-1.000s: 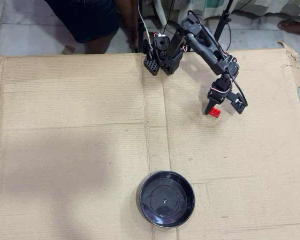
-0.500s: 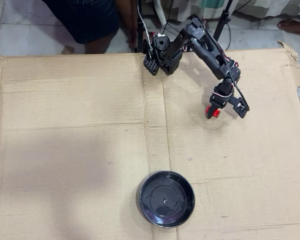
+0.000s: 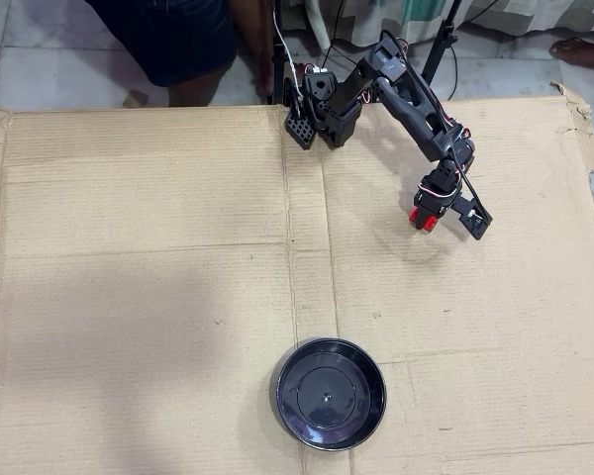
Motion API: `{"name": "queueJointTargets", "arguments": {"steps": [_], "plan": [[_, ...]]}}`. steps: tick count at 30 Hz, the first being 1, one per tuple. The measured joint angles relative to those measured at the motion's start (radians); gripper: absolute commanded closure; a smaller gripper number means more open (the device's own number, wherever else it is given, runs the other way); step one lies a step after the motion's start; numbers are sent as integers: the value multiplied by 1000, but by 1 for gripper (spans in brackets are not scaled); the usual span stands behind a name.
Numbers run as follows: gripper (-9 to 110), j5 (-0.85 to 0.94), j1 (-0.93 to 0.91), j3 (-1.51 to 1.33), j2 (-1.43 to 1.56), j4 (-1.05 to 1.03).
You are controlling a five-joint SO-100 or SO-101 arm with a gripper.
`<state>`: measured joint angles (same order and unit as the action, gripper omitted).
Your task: Grasp a lego block and put it in the bin.
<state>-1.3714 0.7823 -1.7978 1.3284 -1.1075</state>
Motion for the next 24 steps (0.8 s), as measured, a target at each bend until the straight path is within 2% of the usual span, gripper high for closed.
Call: {"name": "queueJointTargets", "arguments": {"steps": [7,13,24], "plan": [[85,0,-17,0,0,3],[96,0,-38,0,-2,97],[97,3,-86,0,-2,118]]}}
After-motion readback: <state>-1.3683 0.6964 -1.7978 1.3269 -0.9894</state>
